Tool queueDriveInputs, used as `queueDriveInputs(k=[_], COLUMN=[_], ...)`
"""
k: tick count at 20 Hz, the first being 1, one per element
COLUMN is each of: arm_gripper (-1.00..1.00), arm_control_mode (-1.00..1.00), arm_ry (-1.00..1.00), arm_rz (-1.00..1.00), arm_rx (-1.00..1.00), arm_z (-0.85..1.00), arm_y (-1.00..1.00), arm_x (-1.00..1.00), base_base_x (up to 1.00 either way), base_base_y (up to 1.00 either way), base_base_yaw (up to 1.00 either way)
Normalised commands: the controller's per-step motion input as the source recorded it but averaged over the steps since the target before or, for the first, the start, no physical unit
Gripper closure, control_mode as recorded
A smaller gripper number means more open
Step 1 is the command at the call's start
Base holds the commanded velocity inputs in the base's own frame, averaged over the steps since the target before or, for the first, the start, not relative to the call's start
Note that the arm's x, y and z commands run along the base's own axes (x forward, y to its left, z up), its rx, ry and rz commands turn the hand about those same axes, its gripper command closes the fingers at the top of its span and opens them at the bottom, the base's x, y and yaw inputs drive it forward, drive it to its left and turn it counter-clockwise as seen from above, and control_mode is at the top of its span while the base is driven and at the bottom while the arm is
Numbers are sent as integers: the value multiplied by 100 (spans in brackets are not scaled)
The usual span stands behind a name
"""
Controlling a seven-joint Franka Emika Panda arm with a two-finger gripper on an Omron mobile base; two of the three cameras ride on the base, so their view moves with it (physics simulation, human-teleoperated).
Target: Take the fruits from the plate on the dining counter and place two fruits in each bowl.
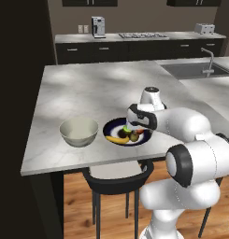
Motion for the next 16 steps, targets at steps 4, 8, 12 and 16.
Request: queueDriveInputs(k=[4, 8, 12, 16], arm_gripper=[-100, -100, -100, -100], arm_control_mode=[-100, -100, -100, -100], arm_ry=[2, 2, 1, 0], arm_rz=[0, 0, 0, 0], arm_rx=[0, 0, 0, 0], arm_z=[-37, -37, -33, -23], arm_y=[7, 3, 0, 0], arm_x=[34, 45, 48, 38], base_base_x=[0, 0, 0, 0], base_base_y=[0, 0, 0, 0], base_base_yaw=[0, 0, 0, 0])
